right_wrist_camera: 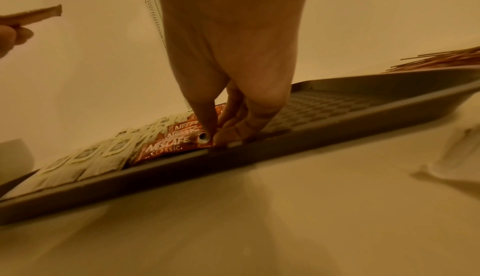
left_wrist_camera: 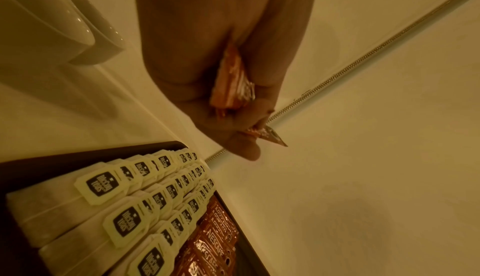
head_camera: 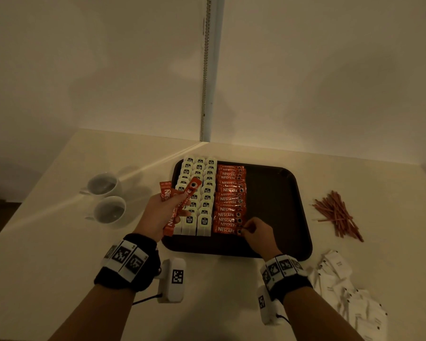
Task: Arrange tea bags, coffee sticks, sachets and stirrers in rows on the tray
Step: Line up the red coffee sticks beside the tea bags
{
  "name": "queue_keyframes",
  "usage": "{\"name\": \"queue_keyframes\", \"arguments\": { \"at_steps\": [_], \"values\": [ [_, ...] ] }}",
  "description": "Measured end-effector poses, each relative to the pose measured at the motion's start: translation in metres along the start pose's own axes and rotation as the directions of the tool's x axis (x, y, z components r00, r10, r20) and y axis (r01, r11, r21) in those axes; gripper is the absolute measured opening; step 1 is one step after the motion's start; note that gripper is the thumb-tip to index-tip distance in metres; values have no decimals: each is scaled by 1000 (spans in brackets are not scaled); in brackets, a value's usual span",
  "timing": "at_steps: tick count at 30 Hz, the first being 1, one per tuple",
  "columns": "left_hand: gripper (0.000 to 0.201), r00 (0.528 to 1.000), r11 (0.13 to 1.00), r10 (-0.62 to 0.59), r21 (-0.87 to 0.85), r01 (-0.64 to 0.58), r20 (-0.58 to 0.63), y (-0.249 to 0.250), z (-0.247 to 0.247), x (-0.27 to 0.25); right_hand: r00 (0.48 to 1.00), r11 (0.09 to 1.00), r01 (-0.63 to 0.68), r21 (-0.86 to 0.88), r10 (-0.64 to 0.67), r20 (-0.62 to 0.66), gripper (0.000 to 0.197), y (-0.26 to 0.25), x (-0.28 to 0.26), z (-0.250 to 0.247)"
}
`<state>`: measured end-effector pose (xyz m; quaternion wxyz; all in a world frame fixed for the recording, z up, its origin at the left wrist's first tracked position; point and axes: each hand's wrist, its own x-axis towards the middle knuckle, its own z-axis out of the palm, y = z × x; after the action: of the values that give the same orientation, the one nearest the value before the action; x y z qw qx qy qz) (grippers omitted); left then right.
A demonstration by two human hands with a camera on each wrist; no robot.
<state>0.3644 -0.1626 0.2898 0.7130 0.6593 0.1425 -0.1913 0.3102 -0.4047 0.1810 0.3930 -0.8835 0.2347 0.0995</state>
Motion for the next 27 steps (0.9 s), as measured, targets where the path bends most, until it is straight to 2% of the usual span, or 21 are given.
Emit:
{"name": "queue_keyframes", "arguments": {
  "at_steps": [5,8,10,12,14,15,17,19,22,24,27],
  "values": [
    [14,1000,998,12,60,-13,18,1,5,-1,1000,999,-30,29,30,7,12,-2,0,-1],
    [10,998,987,60,145,-64,32,1,7,-1,999,998,-37,59,37,2,15,-10,-3,-5],
    [11,995,970,97,220,-102,36,2,9,-1,1000,984,13,176,-9,-25,15,-25,-7,-10],
    [10,991,947,128,291,-134,39,4,13,-1,996,908,84,410,-89,-7,14,-52,-14,-17],
    [9,982,922,180,339,-188,55,8,19,-3,971,772,124,624,-224,84,21,-80,-22,-24],
    [9,975,910,212,350,-222,67,11,23,-4,945,730,143,668,-301,127,25,-91,-24,-26],
    [11,958,883,275,373,-284,77,18,27,-4,901,715,206,668,-405,156,19,-107,-28,-29],
    [13,950,873,307,380,-307,61,25,27,-3,897,684,211,698,-419,139,14,-114,-29,-30],
    [8,939,862,342,386,-329,38,36,23,-1,912,565,98,819,-381,154,15,-113,-29,-30],
    [7,922,833,384,415,-367,44,40,22,0,904,508,45,860,-388,182,20,-113,-28,-31],
    [10,895,808,445,418,-414,25,41,23,2,897,479,38,877,-404,182,23,-119,-30,-29]
  ]
}}
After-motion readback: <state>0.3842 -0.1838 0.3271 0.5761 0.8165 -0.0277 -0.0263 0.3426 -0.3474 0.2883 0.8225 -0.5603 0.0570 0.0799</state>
